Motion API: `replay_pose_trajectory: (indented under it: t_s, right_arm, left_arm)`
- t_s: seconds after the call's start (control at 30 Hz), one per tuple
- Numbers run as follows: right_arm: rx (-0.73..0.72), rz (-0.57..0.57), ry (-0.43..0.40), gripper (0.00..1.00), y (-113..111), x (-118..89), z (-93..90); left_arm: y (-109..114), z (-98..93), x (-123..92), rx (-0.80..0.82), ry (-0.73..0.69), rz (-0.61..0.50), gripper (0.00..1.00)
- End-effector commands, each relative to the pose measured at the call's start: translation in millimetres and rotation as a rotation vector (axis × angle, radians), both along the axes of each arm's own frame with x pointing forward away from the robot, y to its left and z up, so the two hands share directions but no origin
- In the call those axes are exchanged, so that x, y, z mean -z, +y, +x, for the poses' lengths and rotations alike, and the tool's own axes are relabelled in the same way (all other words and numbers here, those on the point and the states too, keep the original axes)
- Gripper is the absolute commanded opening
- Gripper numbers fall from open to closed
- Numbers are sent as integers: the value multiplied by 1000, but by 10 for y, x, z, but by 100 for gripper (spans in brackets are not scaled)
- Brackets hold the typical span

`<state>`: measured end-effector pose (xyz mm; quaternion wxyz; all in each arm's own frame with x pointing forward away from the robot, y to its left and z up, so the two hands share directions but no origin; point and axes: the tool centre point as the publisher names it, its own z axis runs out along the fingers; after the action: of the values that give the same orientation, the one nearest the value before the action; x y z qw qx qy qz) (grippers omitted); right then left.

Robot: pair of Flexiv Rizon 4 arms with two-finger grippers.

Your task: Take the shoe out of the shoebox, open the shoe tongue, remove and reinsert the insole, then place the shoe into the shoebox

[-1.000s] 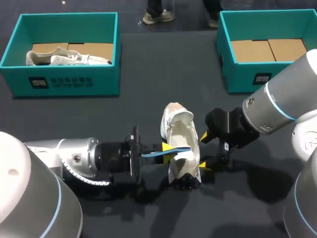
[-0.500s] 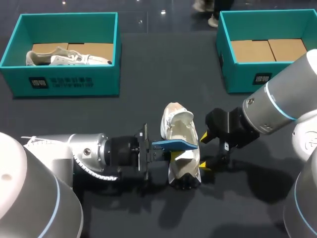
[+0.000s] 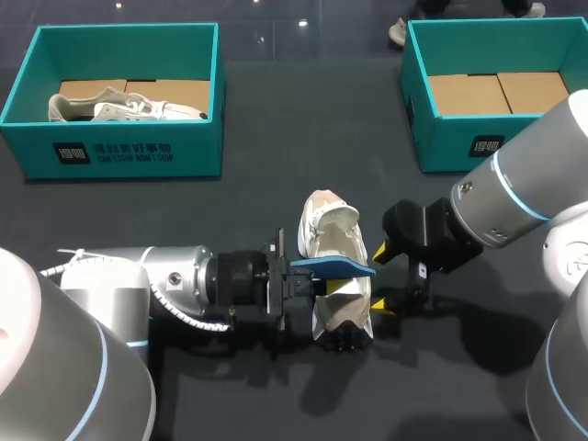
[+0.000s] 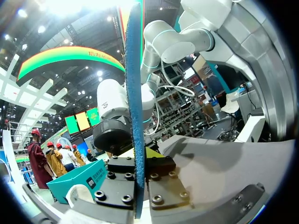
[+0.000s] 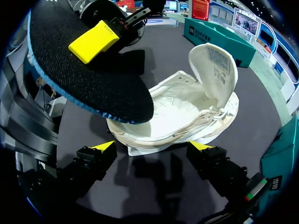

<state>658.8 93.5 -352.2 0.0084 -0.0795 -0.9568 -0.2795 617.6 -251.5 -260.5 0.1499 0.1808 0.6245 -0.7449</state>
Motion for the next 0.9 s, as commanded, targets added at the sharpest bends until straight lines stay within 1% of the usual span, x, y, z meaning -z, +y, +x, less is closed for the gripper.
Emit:
replay_pose_trajectory:
  t_s: [0.03,0.27,0.53,0.73,0.9]
  right_arm:
    - [3,-1,3,100,-32,17,22]
    - [-7,8,-1,100,-39,43,54]
    - [-52,18,-14,100,-10,78,28]
    - [-61,22,-14,100,-4,79,27]
    - [-61,22,-14,100,-4,79,27]
  left_arm:
    - [-32,-9,7,-1,-1,1,0]
    - [-16,-14,16,-19,11,17,0]
    - [50,-33,34,-44,32,21,0]
    - [26,-79,47,-24,45,23,0]
    - [-29,-27,79,-30,51,26,0]
